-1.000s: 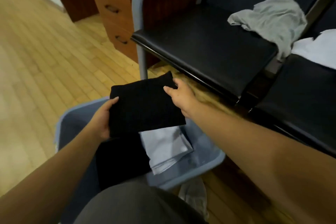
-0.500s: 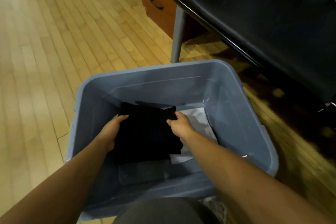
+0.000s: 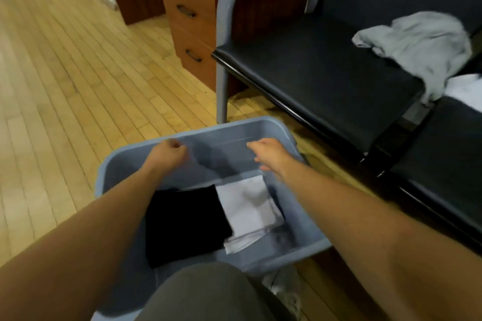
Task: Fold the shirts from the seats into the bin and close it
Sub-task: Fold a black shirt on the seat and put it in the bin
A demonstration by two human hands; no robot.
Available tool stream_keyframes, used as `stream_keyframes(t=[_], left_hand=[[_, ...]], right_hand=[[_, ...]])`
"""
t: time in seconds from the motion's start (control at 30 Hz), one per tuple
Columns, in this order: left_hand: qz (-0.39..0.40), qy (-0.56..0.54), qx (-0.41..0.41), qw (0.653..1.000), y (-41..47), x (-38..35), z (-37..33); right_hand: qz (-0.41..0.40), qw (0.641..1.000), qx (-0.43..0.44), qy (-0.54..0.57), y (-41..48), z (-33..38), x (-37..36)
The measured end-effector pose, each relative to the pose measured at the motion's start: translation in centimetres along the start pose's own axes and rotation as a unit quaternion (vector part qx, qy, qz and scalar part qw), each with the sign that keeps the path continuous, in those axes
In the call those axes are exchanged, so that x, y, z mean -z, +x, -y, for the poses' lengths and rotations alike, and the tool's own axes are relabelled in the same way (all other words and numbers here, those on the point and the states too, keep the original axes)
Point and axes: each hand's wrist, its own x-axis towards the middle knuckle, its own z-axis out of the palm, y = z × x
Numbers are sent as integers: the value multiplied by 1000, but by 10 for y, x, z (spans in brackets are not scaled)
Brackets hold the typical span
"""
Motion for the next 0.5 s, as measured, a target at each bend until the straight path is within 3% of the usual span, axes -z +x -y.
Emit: stream_keyframes(t=[0.1, 0.23, 0.5], left_hand=[[45, -75, -71, 994, -20, 15, -89], [75, -72, -163, 981, -62, 18, -196], [160, -22, -290, 943, -128, -78, -355]], right_hand=[[-31, 997, 58, 29, -19, 49, 52], [-79, 990, 89, 80, -56, 87, 139], [-263, 956, 124, -39, -127, 36, 331]])
